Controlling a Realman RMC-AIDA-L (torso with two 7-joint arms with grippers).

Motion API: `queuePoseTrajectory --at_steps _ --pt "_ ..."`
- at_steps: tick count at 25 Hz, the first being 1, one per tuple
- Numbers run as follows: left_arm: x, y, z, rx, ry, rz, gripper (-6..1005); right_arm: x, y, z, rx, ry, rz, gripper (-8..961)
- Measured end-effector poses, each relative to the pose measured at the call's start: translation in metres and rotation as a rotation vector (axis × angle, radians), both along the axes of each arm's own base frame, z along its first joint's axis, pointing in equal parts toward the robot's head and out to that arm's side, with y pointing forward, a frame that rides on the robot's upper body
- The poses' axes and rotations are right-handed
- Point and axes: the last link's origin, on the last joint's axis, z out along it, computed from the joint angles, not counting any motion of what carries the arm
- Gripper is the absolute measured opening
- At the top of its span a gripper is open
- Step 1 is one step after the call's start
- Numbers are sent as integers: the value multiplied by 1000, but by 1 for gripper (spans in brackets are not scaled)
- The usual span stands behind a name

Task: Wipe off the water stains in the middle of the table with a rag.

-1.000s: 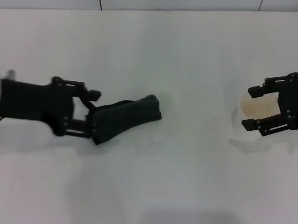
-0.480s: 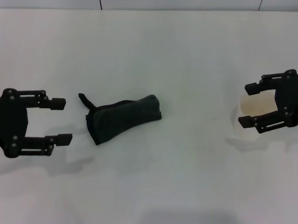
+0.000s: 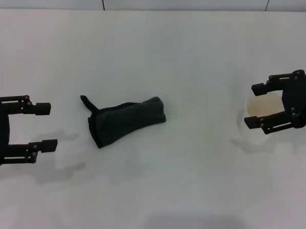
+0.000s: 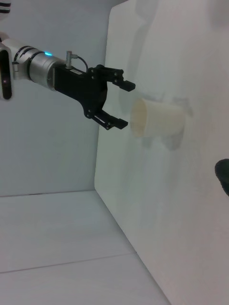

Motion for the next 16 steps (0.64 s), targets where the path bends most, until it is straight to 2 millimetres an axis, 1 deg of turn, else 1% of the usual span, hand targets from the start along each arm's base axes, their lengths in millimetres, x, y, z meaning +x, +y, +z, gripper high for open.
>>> queuePoseTrajectory --at_steps 10,16 --pt "1 3 1 3 15 -9 720 5 0 11 42 5 -31 839" --pt "2 3 1 7 15 -11 721 6 -1 13 46 2 -28 839"
